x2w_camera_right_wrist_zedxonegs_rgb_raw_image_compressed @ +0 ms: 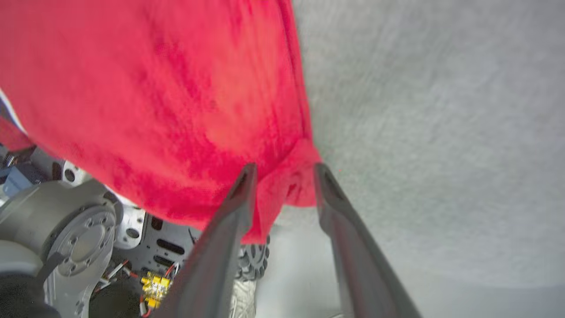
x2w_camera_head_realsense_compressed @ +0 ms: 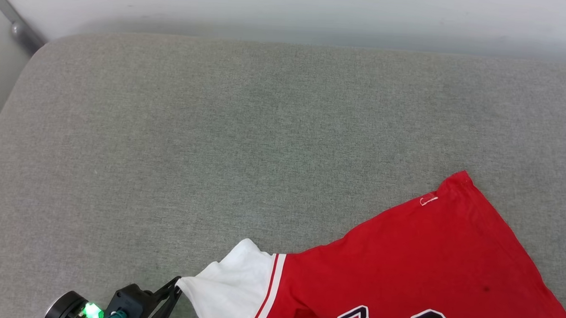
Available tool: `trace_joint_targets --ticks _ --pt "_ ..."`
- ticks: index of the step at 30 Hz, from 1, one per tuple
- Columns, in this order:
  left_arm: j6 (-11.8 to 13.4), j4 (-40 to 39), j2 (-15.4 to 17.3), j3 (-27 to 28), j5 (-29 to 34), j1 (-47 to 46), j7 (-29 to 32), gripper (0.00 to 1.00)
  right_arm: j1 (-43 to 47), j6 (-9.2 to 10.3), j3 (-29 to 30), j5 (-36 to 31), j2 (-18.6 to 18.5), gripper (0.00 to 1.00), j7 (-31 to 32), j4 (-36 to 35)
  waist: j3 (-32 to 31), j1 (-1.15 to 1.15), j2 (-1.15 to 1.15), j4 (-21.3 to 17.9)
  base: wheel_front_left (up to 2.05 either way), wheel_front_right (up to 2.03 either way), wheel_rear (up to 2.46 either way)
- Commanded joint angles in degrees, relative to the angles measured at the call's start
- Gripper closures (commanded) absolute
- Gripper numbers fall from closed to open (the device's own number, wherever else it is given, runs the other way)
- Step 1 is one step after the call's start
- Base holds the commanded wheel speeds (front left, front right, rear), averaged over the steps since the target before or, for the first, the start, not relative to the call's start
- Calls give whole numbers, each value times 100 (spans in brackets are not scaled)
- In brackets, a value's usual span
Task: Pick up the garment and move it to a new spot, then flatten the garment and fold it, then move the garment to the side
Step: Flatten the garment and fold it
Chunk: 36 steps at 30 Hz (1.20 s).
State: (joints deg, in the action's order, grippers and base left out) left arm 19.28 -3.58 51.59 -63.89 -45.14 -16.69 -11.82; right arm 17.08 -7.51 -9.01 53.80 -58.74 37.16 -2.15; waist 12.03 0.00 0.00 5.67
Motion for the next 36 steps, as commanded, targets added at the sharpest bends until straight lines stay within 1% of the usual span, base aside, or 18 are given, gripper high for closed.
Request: trace_joint_targets --ticks 1,5,7,9,11,13,16,20,22,26,29,31,33,36 --pt "14 6 19 15 -18 -3 -3 100 -174 4 161 -74 2 0 -48 -110 -6 0 0 9 0 0 0" --pt "15 -30 13 2 8 -51 39 100 -628 3 850 -172 -84 0 70 -694 10 0 0 66 0 0 0" --pt "-13 -43 -18 -9 55 -115 40 100 -984 3 1070 -222 -176 0 214 -945 59 0 0 122 0 0 0" --pt "-42 -44 -70 -22 86 -169 63 100 -1360 3 1139 -276 -248 0 453 -1182 118 0 0 181 0 0 0" --pt "-65 -44 -124 -39 131 -251 82 100 -1770 4 1036 -358 -330 0 776 -1353 192 0 0 257 0 0 0" --pt "-110 -26 -171 -36 167 -331 78 100 -2241 4 770 -437 -339 0 1126 -1404 281 0 0 345 0 0 0" --pt "-176 34 -295 -56 217 -426 60 100 -2964 4 123 -783 -296 0 1724 -1317 385 0 0 483 0 0 0" --pt "-262 129 -440 -98 266 -546 47 100 -3961 5 -713 -1051 206 0 2396 -860 505 0 0 665 0 0 0" --pt "-309 176 -510 -108 285 -601 40 100 -4411 4 -1107 -1210 429 0 2581 -574 577 0 0 735 0 0 0" --pt "-344 276 -633 -92 298 -692 0 100 -5126 4 -1712 -1381 825 0 2697 97 729 0 0 854 0 0 0" --pt "-368 338 -703 -79 318 -756 -42 100 -5531 4 -2140 -1545 979 0 2647 569 841 0 0 923 0 0 0" --pt "-402 402 -761 -87 336 -760 -61 100 -5675 4 -2339 -1536 1121 0 2569 911 896 0 0 959 0 0 0" --pt "-427 450 -816 -95 349 -797 -77 100 -5749 4 -2551 -1538 1177 0 2513 1195 939 0 0 991 0 0 0" --pt "-459 517 -856 -108 359 -836 -102 100 -5654 3 -3036 -1487 1158 0 2502 1513 967 0 0 1023 0 0 0"
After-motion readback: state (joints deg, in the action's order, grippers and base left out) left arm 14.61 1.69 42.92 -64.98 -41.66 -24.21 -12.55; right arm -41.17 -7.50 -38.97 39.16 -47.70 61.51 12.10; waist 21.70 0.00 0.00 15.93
